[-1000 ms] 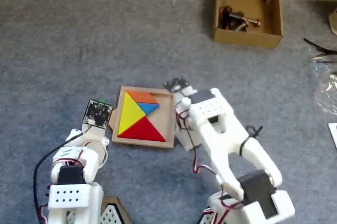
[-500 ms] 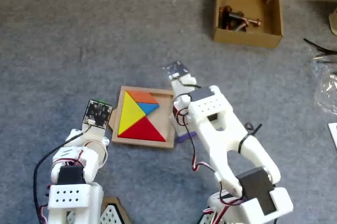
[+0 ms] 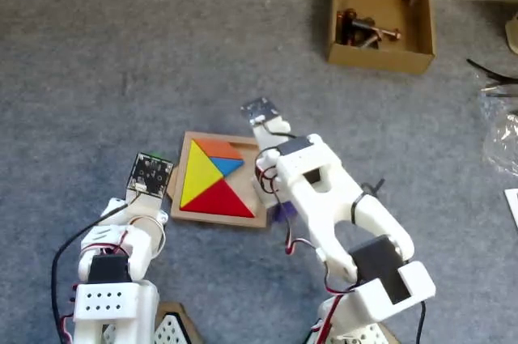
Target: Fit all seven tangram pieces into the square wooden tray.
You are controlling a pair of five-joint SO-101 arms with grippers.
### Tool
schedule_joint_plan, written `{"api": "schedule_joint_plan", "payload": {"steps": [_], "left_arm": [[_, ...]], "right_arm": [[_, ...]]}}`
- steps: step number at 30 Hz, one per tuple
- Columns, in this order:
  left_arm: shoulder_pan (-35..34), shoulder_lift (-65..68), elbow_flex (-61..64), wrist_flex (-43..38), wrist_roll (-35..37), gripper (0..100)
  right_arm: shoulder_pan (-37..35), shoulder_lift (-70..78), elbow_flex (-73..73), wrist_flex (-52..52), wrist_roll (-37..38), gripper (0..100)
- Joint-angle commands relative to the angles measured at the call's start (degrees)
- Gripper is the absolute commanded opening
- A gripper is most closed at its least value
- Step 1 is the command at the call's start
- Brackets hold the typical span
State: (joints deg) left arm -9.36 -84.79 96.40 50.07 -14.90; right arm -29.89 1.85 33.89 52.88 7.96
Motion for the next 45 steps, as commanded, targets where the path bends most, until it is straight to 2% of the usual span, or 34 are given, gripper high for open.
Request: {"api": "schedule_joint_plan", "payload": {"steps": [1,8,18,22,29,34,41,45], "left_arm": [[0.7,-0.8,1.3,0.2,-0.4,1],[0.7,-0.8,1.3,0.2,-0.4,1],[0.7,-0.8,1.3,0.2,-0.4,1],[0.7,-0.8,1.3,0.2,-0.4,1],[0.7,-0.8,1.3,0.2,-0.4,1],[0.7,-0.8,1.3,0.2,-0.4,1],[0.7,-0.8,1.3,0.2,-0.4,1],[0.7,-0.8,1.3,0.2,-0.4,1]], "right_arm": [[1.4,0.3,-2.0,0.4,-0.4,1.3],[4.4,0.1,-2.3,7.1,-0.3,1.3],[4.6,0.1,-2.5,15.7,-0.1,1.3],[4.9,0.1,-2.6,17.8,5.5,1.3],[9.9,0.1,-2.8,18.2,6.7,1.3],[12.9,0.1,-5.7,18.7,6.7,1.3],[13.4,0.0,-15.5,30.7,6.6,1.3],[13.3,0.0,-20.7,33.7,6.2,1.3]]}}
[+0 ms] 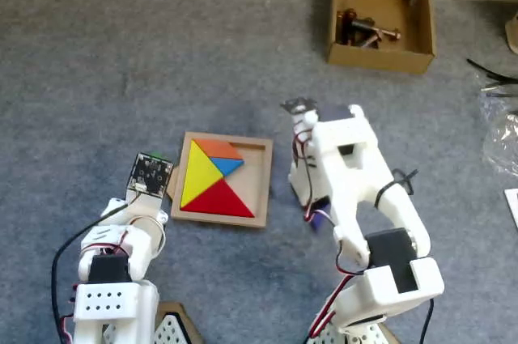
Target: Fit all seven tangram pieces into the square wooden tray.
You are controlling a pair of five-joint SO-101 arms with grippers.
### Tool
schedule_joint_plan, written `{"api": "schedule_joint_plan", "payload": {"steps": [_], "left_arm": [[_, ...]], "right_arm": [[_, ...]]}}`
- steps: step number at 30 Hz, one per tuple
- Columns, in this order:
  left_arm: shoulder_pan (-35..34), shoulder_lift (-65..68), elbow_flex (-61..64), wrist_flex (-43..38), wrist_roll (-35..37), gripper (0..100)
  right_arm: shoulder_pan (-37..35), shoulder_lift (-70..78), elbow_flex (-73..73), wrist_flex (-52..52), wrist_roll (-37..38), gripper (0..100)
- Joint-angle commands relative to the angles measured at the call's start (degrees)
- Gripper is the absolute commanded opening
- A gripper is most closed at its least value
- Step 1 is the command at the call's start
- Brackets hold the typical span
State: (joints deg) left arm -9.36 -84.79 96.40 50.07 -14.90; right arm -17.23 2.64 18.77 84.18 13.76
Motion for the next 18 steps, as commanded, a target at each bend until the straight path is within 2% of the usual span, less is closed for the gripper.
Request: {"api": "schedule_joint_plan", "payload": {"steps": [1,11,18], "left_arm": [[0.7,-0.8,1.3,0.2,-0.4,1],[0.7,-0.8,1.3,0.2,-0.4,1],[0.7,-0.8,1.3,0.2,-0.4,1]], "right_arm": [[0.6,-0.8,-6.3,2.3,0.4,1.3],[-4.6,-0.3,-7.2,2.7,0.5,1.3],[-3.5,-1.9,-14.6,13.6,0.3,0.9]]}}
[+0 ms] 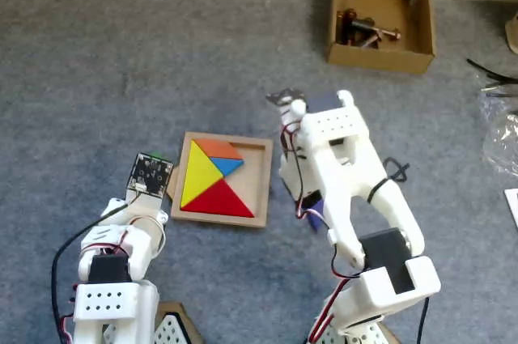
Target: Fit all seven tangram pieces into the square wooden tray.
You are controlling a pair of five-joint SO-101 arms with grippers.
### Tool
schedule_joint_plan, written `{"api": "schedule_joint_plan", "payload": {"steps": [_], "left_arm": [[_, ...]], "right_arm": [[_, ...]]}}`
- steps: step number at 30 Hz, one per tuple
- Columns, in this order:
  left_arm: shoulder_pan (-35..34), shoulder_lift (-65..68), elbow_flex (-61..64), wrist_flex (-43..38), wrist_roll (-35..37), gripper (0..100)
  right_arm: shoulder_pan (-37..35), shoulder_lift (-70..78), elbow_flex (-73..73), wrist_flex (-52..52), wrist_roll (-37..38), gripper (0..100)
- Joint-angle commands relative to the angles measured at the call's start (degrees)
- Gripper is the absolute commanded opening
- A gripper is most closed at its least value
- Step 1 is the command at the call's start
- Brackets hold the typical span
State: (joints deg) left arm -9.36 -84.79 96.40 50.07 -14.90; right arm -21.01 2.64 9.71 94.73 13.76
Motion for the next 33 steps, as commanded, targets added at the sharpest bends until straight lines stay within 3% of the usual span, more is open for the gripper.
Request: {"api": "schedule_joint_plan", "payload": {"steps": [1,8,20,27,33], "left_arm": [[0.7,-0.8,1.3,0.2,-0.4,1],[0.7,-0.8,1.3,0.2,-0.4,1],[0.7,-0.8,1.3,0.2,-0.4,1],[0.7,-0.8,1.3,0.2,-0.4,1],[0.7,-0.8,1.3,0.2,-0.4,1]], "right_arm": [[0.5,-3.4,-6.3,2.9,-0.1,0.9],[0.5,-16.8,3.8,-2.8,-1.3,0.9],[0.7,-30.2,32.6,-25.4,-1.1,1.5],[0.6,-30.2,39.1,-34.1,-0.9,17.7],[1.4,-30.0,40.2,-37.4,0.9,18.5]]}}
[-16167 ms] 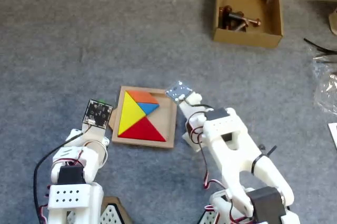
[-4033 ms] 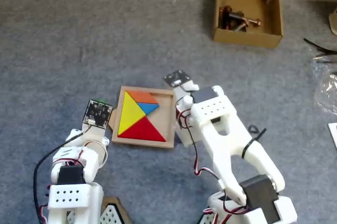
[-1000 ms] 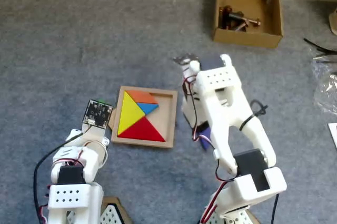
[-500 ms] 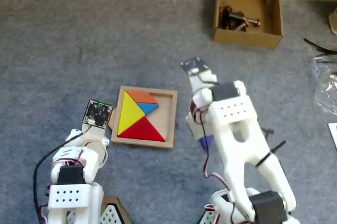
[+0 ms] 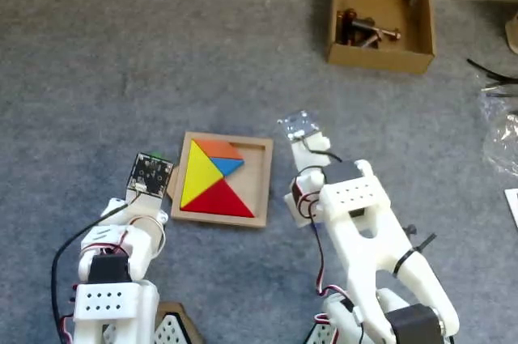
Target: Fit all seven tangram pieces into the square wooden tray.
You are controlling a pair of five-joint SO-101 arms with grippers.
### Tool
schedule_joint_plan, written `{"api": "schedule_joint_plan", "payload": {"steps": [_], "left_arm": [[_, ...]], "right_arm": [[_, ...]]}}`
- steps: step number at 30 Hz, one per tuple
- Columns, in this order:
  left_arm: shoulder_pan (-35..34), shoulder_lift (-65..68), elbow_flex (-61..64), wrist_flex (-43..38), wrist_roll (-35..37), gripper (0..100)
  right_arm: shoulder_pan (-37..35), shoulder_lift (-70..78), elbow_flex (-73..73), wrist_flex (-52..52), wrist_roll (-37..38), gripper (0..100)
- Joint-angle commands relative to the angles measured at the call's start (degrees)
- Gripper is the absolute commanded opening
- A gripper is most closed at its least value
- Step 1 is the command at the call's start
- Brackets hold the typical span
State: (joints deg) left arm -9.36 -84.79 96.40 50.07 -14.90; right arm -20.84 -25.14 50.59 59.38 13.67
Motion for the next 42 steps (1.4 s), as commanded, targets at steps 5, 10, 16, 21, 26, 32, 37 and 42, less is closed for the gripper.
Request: {"api": "schedule_joint_plan", "payload": {"steps": [5,10,16,21,26,32,37,42], "left_arm": [[0.7,-0.8,1.3,0.2,-0.4,1],[0.7,-0.8,1.3,0.2,-0.4,1],[0.7,-0.8,1.3,0.2,-0.4,1],[0.7,-0.8,1.3,0.2,-0.4,1],[0.7,-0.8,1.3,0.2,-0.4,1],[0.7,-0.8,1.3,0.2,-0.4,1],[0.7,-0.8,1.3,0.2,-0.4,1],[0.7,-0.8,1.3,0.2,-0.4,1]], "right_arm": [[1.2,-2.2,-0.6,-2.1,1.3,25.5],[0.9,-2.2,0.6,-2.3,1.3,33.1],[0.9,-2.2,7.1,-10.7,1.3,33.1],[0.9,-2.2,8.3,-12.1,1.4,33.1],[0.8,-2.2,8.8,-14.4,1.4,33.1],[0.6,-2.2,10.9,-18.2,3.2,33.1],[0.6,-2.2,12.2,-19.6,3.0,33.1],[0.6,-2.2,12.3,-21.8,3.0,31.7]]}}
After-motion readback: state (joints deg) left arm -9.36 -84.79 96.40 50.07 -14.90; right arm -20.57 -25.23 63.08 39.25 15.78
